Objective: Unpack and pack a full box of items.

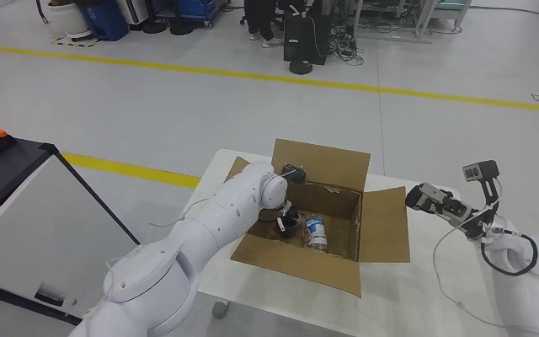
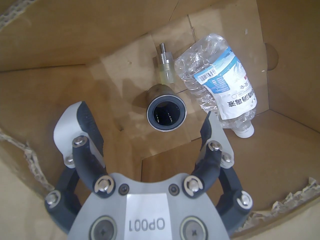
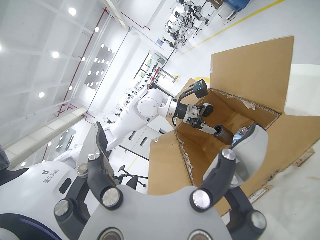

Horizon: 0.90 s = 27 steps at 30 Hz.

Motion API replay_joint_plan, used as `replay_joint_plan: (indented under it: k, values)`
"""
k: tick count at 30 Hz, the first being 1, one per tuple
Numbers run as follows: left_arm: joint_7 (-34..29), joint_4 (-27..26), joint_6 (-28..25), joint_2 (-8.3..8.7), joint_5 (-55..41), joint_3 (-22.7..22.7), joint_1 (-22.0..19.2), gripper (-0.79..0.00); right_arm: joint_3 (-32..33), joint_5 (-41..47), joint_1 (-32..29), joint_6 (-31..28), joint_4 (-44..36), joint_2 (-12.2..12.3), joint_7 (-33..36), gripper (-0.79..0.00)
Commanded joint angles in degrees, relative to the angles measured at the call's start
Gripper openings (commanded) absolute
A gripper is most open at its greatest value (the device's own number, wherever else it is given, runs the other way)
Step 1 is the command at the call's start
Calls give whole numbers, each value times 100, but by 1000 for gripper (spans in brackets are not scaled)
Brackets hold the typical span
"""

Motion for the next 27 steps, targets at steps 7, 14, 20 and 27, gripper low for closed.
replay_joint_plan:
  k: [7,14,20,27]
  values:
    - [46,441,-188,-281,14,60,-13,-262,0,0,0,0,0,0,0,0]
    - [-113,805,-357,-476,-163,1,-47,-148,0,0,0,0,0,0,0,0]
    - [32,1113,-486,-604,-238,-60,-57,-145,0,0,0,0,0,0,0,0]
    - [87,1409,-533,-744,-232,-85,-40,-135,0,0,0,0,0,0,0,0]
